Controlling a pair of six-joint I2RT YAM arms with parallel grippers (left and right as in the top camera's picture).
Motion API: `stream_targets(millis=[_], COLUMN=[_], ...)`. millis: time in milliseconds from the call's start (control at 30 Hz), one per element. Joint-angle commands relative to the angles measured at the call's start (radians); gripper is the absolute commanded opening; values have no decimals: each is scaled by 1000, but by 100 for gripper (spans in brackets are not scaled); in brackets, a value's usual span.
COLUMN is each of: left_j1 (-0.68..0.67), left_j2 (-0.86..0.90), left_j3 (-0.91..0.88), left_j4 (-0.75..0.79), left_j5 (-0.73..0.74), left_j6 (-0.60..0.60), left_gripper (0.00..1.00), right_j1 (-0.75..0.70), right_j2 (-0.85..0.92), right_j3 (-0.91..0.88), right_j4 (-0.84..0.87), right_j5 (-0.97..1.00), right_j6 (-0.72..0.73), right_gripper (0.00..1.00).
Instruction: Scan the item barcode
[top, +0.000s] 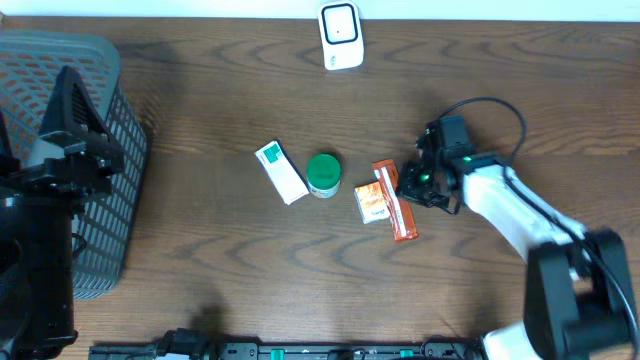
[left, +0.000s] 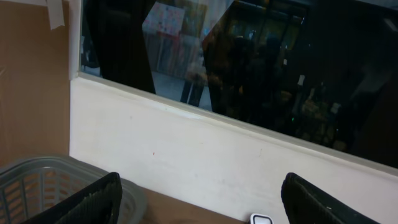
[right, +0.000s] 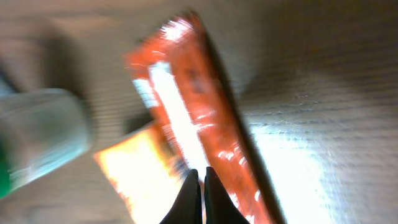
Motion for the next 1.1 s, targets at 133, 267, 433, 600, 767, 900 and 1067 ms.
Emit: stream_targets(millis=[133, 267, 433, 600, 767, 900, 1067], left_j1=[3, 3, 3, 3, 3, 3, 3], left_j2=[-2, -2, -2, -2, -2, -2, -4], left_j3=[-2, -2, -2, -2, -2, -2, -2], left_j4=[2, 2, 3, 3, 6, 6, 8], left_j5=[-5, -5, -5, -5, -5, -5, -5], left_j6=[-13, -13, -13, -13, -13, -13, -13], left_gripper=[82, 82, 82, 82, 82, 82, 82], right_j1=[9, 25, 95, 193, 241, 241, 241], right_j2=[-217, -211, -209, -207, -170, -117, -34], right_j3=[1, -5, -37, -90, -158, -194, -201], right_j4=[-173, -251, -243, -183, -77, -2, 19], right_j5=[10, 6, 19, 62, 122, 123, 139], right_j6=[8, 13, 46, 84, 138, 143, 152], right_gripper=[90, 1, 1, 1, 1, 1, 1])
